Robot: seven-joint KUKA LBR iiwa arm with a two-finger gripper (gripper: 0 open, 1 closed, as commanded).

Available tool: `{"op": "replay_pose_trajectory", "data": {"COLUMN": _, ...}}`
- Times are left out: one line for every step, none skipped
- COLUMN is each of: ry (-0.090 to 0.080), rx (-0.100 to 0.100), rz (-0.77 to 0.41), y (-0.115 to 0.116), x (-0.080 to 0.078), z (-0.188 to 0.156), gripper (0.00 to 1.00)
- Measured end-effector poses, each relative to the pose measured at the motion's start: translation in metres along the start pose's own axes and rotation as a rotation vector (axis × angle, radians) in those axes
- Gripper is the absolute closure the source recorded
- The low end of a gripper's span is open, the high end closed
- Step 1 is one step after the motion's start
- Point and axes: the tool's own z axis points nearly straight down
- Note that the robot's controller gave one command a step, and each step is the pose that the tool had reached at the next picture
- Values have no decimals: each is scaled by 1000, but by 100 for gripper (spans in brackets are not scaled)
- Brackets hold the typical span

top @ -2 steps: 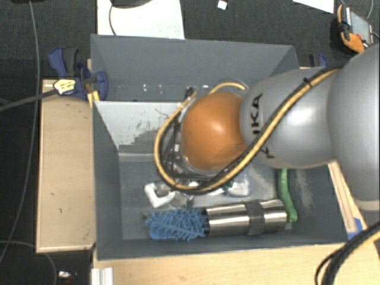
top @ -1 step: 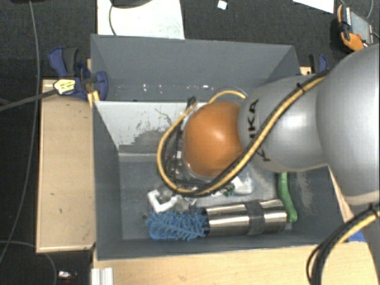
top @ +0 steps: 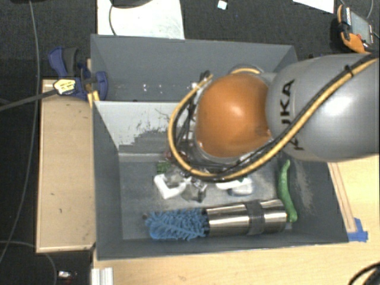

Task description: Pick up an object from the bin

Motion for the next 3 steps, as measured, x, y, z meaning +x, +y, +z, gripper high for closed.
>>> {"op": "replay_pose_trajectory", "data": {"ry": 0, "rx": 0, "rz": -12, "y": -2, "x": 5, "z": 82, "gripper": 100}}
{"op": "replay_pose_trajectory", "data": {"ry": -9, "rx": 4, "rz": 51, "y": -1, "x": 3, "z": 55, "gripper": 100}}
{"op": "replay_pose_trajectory", "data": {"ry": -1, "rx": -1, "rz": 4, "y": 0, "x": -3, "z": -52, "gripper": 100}}
